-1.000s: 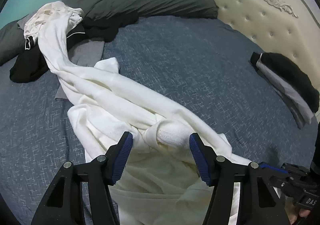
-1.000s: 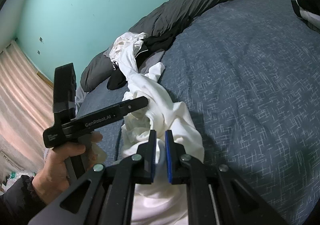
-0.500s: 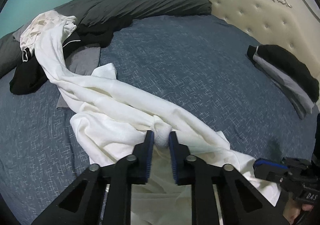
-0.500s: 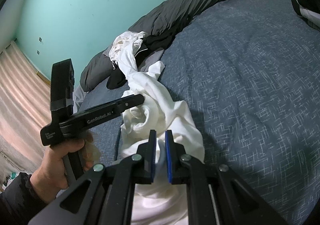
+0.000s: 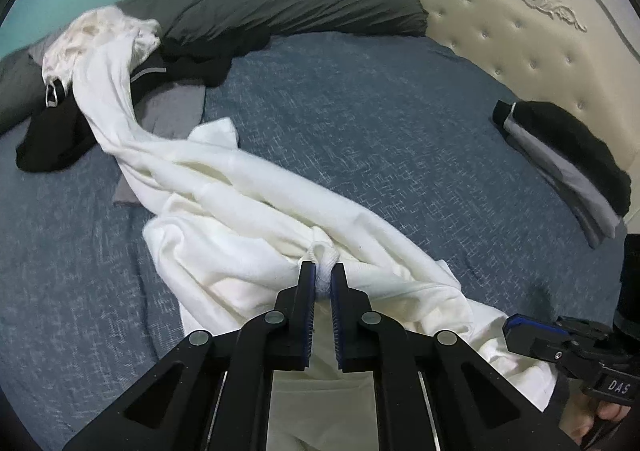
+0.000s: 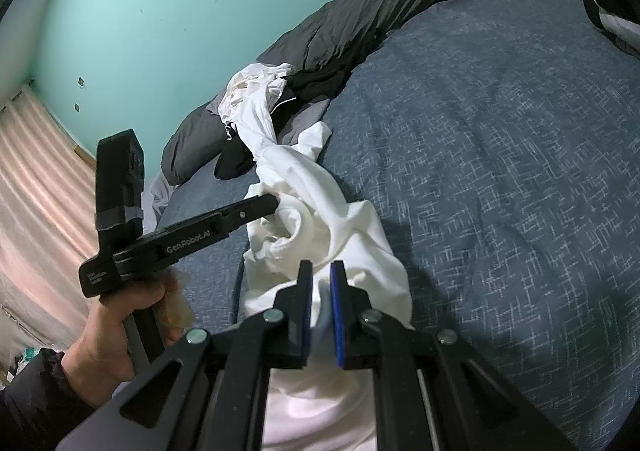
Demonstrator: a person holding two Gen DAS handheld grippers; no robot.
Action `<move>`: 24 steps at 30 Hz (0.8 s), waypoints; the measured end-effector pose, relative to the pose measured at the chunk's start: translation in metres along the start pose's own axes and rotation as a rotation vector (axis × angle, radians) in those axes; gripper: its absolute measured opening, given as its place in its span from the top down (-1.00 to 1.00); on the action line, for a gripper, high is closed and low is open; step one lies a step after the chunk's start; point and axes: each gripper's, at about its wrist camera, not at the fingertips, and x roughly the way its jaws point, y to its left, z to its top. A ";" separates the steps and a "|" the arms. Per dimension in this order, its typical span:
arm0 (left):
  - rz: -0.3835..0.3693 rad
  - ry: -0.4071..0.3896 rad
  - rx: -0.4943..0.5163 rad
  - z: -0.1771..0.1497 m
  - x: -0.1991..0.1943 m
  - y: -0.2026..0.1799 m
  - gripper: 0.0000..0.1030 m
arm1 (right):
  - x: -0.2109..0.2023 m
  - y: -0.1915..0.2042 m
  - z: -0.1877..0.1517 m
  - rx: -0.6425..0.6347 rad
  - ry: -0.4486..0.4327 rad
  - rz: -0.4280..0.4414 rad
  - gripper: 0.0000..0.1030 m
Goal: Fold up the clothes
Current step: 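Bring the left tool to the white shirt and close it on the fabric, then lift the shirt with the left gripper while the right gripper holds another edge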
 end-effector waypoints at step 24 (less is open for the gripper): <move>0.044 -0.088 0.014 0.006 -0.068 0.011 0.84 | -0.005 0.007 0.006 -0.011 -0.021 -0.018 0.70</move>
